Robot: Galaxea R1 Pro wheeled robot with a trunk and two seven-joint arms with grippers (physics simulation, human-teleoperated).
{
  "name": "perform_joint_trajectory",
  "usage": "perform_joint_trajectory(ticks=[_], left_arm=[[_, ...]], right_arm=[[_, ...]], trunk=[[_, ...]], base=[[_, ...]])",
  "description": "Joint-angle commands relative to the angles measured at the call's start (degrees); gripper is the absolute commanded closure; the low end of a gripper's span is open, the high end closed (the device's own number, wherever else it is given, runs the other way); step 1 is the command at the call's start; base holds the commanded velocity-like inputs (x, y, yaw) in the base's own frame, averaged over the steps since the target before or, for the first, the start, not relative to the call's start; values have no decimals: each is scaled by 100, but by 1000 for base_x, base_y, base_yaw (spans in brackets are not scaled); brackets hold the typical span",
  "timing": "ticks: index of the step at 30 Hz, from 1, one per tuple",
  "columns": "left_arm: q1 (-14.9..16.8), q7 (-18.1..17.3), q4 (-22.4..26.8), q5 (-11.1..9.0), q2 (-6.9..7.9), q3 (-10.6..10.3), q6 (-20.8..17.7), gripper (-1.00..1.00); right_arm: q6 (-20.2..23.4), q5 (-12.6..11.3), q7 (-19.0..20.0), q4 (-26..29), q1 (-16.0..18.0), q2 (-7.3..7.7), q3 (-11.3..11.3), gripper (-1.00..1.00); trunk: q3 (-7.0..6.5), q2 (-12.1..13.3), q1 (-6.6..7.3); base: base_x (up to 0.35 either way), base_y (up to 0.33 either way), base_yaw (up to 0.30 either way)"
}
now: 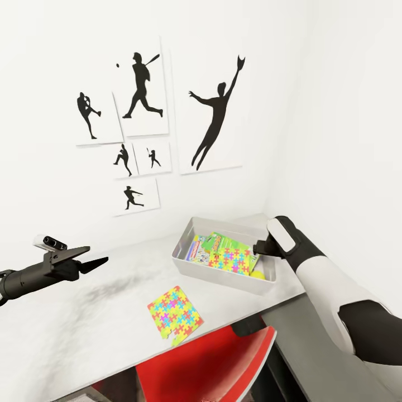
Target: Put all the toys in the child's room - the three board games (two on the bed and one on the table), the two jigsaw puzzles on the table, and the tennis ball on the table - inside the toy box on the table in the child's room.
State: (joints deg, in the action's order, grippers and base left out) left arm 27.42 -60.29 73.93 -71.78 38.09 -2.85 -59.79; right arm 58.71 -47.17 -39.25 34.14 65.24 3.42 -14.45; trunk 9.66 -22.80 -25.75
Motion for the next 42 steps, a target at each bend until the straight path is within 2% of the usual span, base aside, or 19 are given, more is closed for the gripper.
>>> perform_joint_trajectory(ticks=[1,3,6,7,9,12,14,18,19,21,23,25,28,31,34,36,37,38,42], left_arm=[[9,-18,-6,-11,5,-14,-21,-100],[9,-18,-8,-11,5,-14,-21,-100],[9,-18,-9,-11,5,-14,-21,-100],[9,-18,-10,-11,5,-14,-21,-100],[9,-18,-10,-12,5,-14,-21,-100],[9,-18,-10,-14,5,-14,-21,-100],[9,-18,-10,-12,5,-14,-21,-100],[9,-18,-10,-12,5,-14,-21,-100],[9,-18,-10,-11,5,-14,-21,-100],[9,-18,-10,-11,5,-14,-21,-100],[9,-18,-10,-11,5,-14,-21,-100],[9,-18,-10,-11,5,-14,-21,-100],[9,-18,-10,-13,5,-10,-21,-100],[9,-18,-10,-18,10,-6,-21,-100],[9,-18,-10,-19,18,-6,-21,-100],[9,-9,-13,-20,15,-5,-20,-100],[9,-8,-12,-20,15,-5,-19,-100],[9,-4,-11,-20,15,-5,-17,-100],[9,-1,-10,-17,14,-5,-16,-100]], right_arm=[[19,-66,-24,37,6,12,-22,-100],[23,-69,105,136,0,19,10,-100],[113,-57,762,592,-132,27,64,-100],[129,-57,841,691,-164,33,70,-100],[129,-64,1069,1241,-328,167,90,-100],[129,-150,1165,1920,-559,363,104,-100],[129,-479,1186,2368,-757,495,107,-100],[129,-1488,1198,3439,-1204,932,109,-100],[129,-1601,1199,3581,-1271,981,109,-100],[129,-1973,1200,4169,-1556,1112,109,-100],[129,-2202,1200,4746,-1844,1167,109,-100],[129,-2311,1206,5165,-2138,1190,109,-100],[129,-2366,1324,5383,-2501,1177,109,-100],[-60,-2386,1869,5484,-3017,1125,102,-100],[-353,-2390,2437,5544,-3381,1135,106,-100],[-616,-2378,3145,5574,-3673,1157,113,-100],[-664,-2367,3329,5578,-3734,1162,114,-100],[-758,-2340,3823,5584,-3901,1169,114,-100],[-840,-2313,4409,5583,-4150,1175,119,-100]], trunk=[[13,-12,-3],[13,-12,-3],[13,-12,-3],[13,-12,-3],[13,-12,-3],[13,-12,-3],[13,-12,-3],[13,-12,-3],[13,-12,-3],[13,-12,-3],[13,-12,-3],[13,-12,-3],[13,-12,-3],[13,-12,-3],[13,-12,-3],[13,-12,-3],[13,-12,-3],[13,-12,-3],[13,-12,-3]], base=[[-40,12,0],[-23,7,0],[-7,2,0],[-3,1,0],[-1,0,0],[0,0,0],[0,0,0],[0,0,0],[0,0,0],[0,0,0],[0,0,0],[0,0,0],[0,0,0],[-61,0,0],[-126,0,0],[-69,0,0],[-43,0,0],[-22,0,0],[-47,0,0]])
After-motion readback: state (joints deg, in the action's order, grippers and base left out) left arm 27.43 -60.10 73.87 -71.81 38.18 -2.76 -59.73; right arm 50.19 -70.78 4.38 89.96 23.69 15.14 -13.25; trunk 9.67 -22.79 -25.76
